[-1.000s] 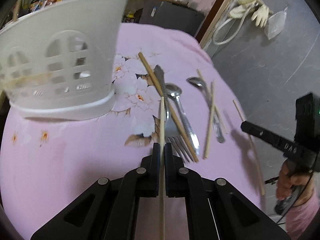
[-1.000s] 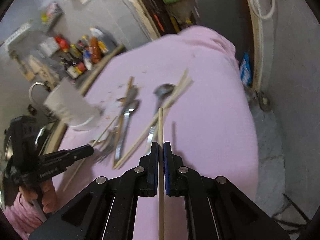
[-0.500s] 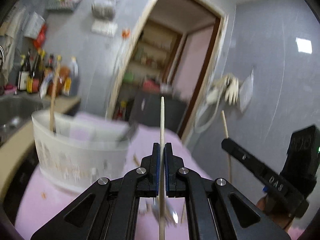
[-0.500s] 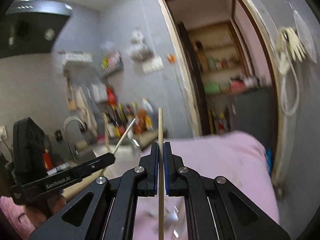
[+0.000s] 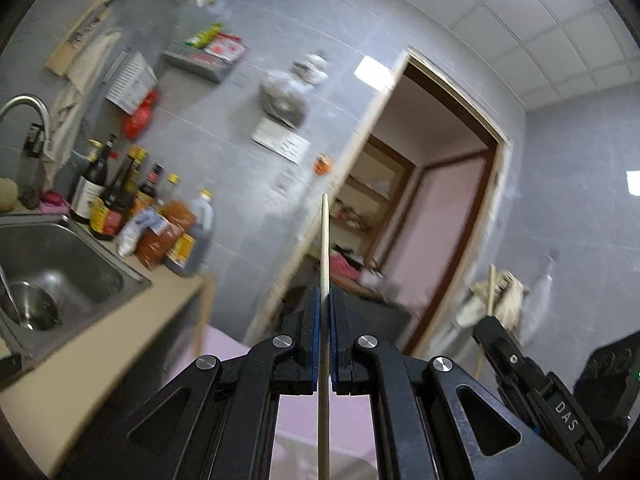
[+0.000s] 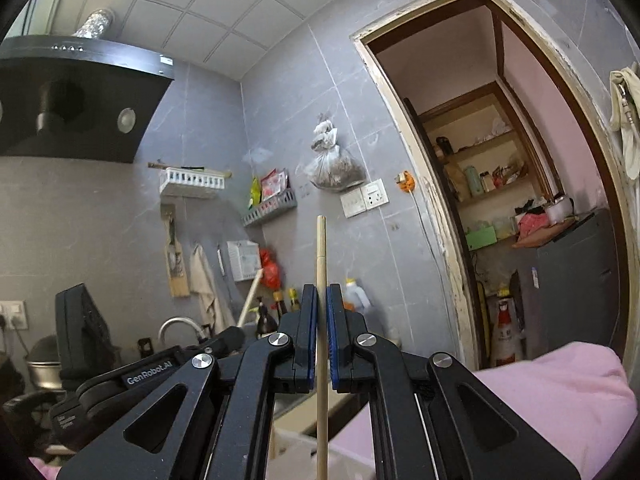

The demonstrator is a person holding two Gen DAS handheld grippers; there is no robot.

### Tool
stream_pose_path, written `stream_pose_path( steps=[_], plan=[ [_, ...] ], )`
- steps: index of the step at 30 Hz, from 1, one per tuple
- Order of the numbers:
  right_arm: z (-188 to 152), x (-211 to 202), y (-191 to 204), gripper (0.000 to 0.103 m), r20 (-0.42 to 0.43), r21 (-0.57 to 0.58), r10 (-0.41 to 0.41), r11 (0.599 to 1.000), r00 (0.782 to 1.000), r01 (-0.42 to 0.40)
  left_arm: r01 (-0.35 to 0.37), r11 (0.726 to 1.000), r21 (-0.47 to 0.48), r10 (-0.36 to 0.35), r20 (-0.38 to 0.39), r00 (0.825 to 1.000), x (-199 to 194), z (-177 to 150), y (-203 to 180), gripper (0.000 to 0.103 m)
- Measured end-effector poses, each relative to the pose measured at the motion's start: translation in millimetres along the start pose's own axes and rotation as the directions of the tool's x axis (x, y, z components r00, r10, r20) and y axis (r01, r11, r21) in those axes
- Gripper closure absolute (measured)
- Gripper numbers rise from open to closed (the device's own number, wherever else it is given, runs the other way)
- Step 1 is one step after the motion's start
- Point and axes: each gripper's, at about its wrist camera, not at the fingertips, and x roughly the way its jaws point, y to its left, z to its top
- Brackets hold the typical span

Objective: Organize utensils
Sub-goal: 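Carry the chopstick to the caddy with the right gripper while the left gripper holds its chopstick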

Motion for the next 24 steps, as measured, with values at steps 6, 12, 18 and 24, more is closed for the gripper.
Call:
stream_pose_path(
  steps=[6, 12, 18, 24],
  plan=[
    [-20.9, 23.5, 1.0, 0.100, 0.054, -0.036, -0.063, 0.997, 0.997, 0.065, -0.072, 0.997, 0.012, 0.071, 0.077, 0.995, 6.2, -3.6, 24.5, 0.101],
    [-42.0, 29.6, 1.2, 0.100, 0.077, -0.072, -0.118, 0.990, 0.990, 0.124, -0.149, 0.989, -0.001, 0.149, 0.099, 0.984, 10.0, -22.6, 44.0, 0.101],
    [-60.1, 32.0, 2.4, 0.100, 0.070, -0.116, -0.128, 0.984, 0.989, 0.136, -0.198, 0.980, 0.000, 0.197, 0.125, 0.973, 8.9, -38.9, 50.3, 0.101],
    [-72.5, 32.4, 4.1, 0.100, 0.033, -0.162, -0.139, 0.976, 0.990, 0.142, -0.236, 0.970, 0.055, 0.229, 0.122, 0.966, 10.3, -56.9, 44.4, 0.101]
  ],
)
